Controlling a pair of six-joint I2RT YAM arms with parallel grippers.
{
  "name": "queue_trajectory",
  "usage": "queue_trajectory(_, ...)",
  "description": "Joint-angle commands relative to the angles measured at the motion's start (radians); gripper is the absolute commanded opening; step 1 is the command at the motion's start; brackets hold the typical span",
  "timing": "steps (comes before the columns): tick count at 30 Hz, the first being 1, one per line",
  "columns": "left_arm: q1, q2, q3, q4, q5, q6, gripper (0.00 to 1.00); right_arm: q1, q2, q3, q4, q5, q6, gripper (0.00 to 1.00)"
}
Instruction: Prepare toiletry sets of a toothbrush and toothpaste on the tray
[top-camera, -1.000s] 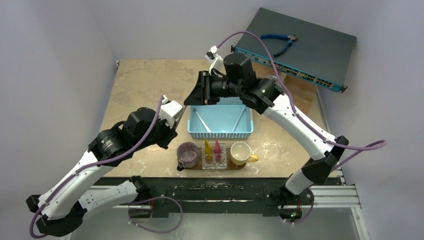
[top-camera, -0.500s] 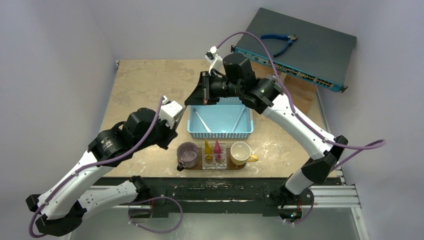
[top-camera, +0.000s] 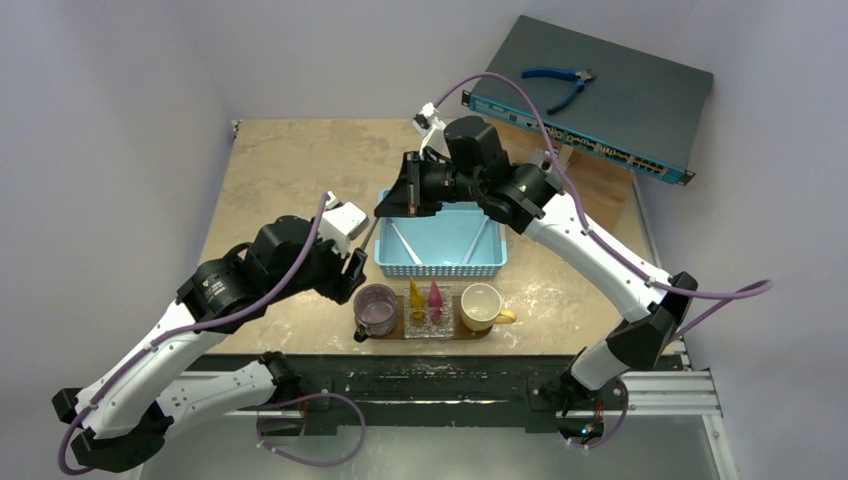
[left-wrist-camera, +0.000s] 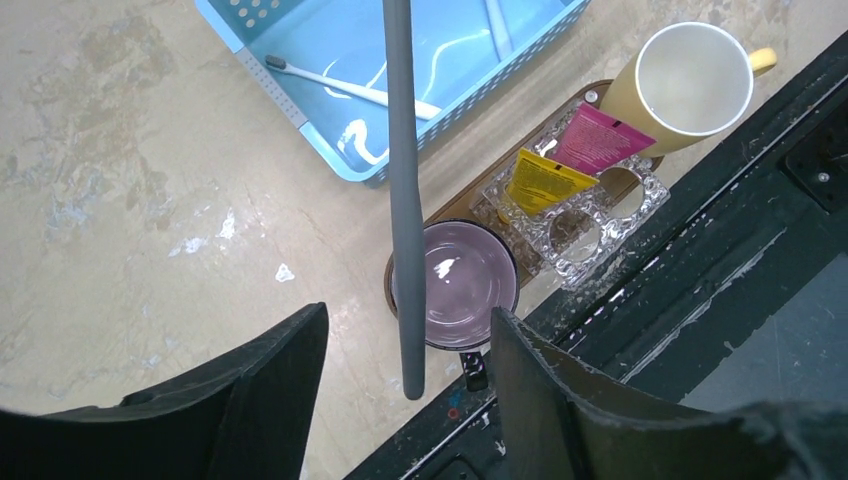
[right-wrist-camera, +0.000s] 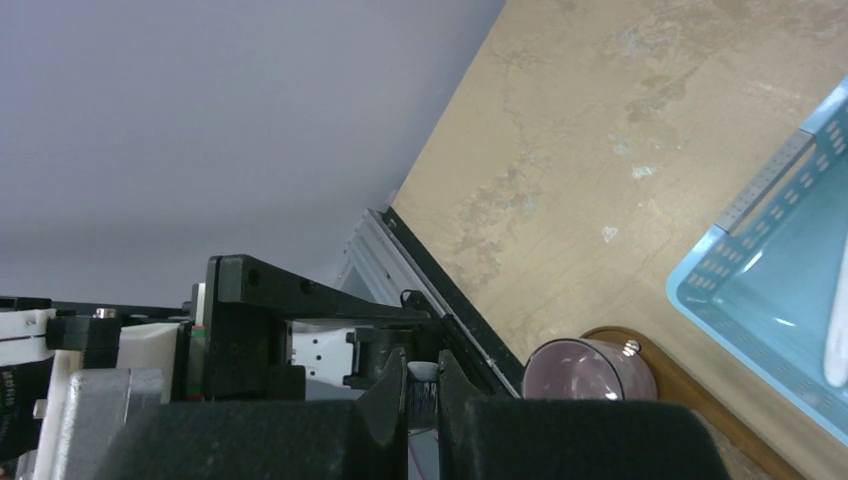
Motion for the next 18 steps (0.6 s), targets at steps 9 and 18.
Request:
queue_trajectory(9, -0.004, -0.017, 0.028, 0.053, 0.086, -0.089, 0.94, 0.025, -0.22, -0.065, -0.067, 0.255, -0.174, 0.0)
queue_trajectory(18, 0.0, -0.016, 0.053, 0.106, 0.17, -0.145, 1.0, 0.079, -0.353, -0.101, -0.184, 0.397, -0.285, 0.0)
